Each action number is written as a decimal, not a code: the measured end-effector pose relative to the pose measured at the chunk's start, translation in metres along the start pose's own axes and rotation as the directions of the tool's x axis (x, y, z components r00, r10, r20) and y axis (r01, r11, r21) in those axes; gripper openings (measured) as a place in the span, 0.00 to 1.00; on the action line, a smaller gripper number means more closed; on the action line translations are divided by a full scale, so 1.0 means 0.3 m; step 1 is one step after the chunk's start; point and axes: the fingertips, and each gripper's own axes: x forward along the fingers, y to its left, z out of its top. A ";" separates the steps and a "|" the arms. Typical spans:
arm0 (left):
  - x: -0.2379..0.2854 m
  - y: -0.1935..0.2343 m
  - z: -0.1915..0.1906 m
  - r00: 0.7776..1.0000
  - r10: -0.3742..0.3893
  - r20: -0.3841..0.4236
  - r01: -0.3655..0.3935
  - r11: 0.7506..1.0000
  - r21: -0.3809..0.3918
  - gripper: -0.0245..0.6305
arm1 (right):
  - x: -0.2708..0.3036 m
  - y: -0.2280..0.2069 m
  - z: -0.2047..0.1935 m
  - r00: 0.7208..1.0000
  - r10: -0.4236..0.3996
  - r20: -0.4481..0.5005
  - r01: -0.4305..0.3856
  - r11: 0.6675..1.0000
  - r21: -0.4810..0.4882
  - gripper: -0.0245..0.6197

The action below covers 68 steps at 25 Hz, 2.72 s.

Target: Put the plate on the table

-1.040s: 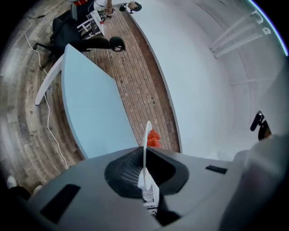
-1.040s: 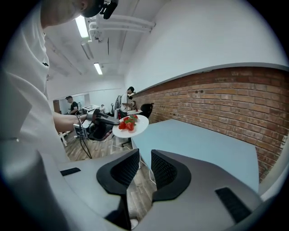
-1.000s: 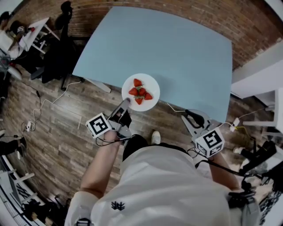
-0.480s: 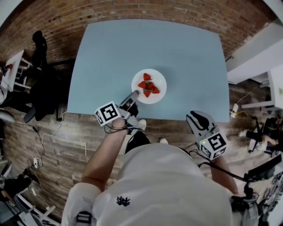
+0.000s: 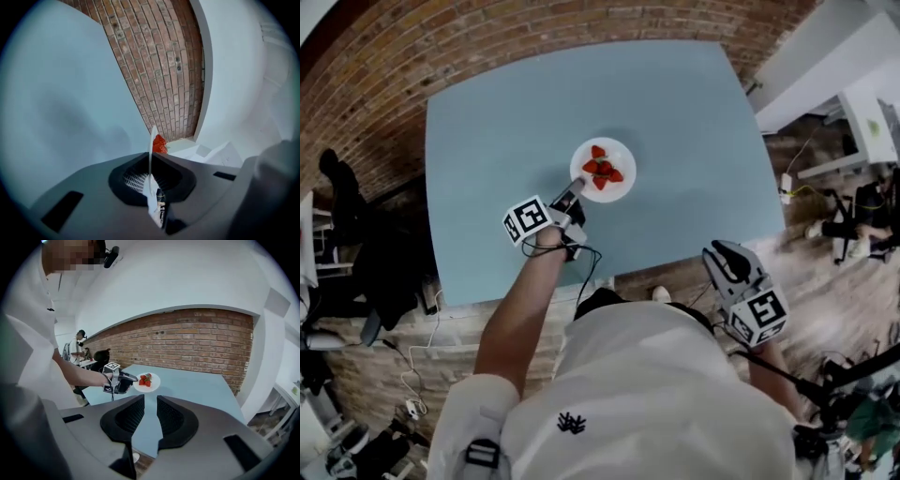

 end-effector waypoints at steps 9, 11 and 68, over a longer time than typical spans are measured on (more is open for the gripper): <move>0.250 0.213 0.058 0.995 0.050 -0.089 -0.053 0.998 -0.027 0.06 | -0.057 -0.087 -0.038 0.985 -0.160 -0.058 0.163 0.985 0.061 0.17; 0.294 0.240 0.065 0.993 0.059 -0.098 -0.062 0.998 -0.027 0.06 | -0.076 -0.100 -0.052 0.980 -0.186 -0.068 0.191 0.979 0.074 0.17; 0.159 0.166 0.101 0.829 0.529 0.181 -0.543 0.683 0.488 0.15 | -0.274 -0.254 -0.148 0.994 -0.105 0.032 0.102 0.992 0.080 0.17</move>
